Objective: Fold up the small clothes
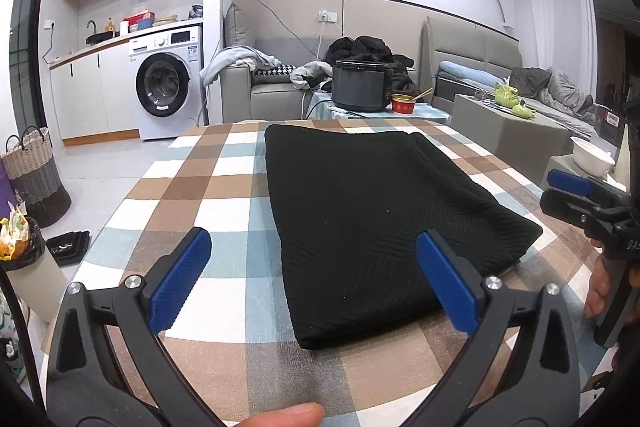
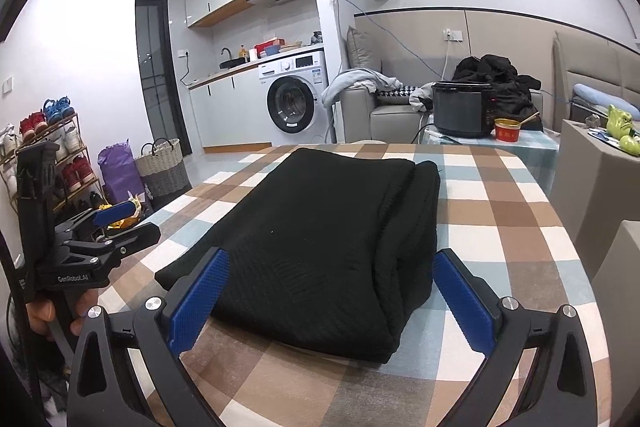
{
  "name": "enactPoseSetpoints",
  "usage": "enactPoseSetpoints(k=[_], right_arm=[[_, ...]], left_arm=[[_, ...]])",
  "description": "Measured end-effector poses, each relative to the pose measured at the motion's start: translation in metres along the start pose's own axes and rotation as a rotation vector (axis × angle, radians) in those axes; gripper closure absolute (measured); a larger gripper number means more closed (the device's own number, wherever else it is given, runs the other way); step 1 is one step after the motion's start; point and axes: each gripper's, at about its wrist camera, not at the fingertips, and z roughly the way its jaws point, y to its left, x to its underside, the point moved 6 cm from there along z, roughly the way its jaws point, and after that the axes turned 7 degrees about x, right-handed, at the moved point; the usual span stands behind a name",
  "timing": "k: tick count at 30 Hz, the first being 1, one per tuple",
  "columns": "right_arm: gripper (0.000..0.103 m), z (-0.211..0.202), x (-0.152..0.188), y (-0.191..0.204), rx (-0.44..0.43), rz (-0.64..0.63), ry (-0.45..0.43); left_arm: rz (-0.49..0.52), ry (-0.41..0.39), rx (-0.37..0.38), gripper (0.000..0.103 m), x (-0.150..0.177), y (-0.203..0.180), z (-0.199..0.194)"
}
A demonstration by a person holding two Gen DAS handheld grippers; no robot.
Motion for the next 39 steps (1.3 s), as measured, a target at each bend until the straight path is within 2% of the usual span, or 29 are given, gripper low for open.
enactPoseSetpoints(k=[12,39], right_arm=[[0.0,-0.0013,0.0001,-0.0012,-0.005,0.003,-0.005],[0.0,-0.0002,0.0001,-0.0041,-0.001,0.003,-0.004]], left_arm=[[-0.032,0.011,0.003,0.001,0.0014,0.0039,0.0014],[-0.029,0.009,-0.005,0.001,0.0002,0.0048,0.002]])
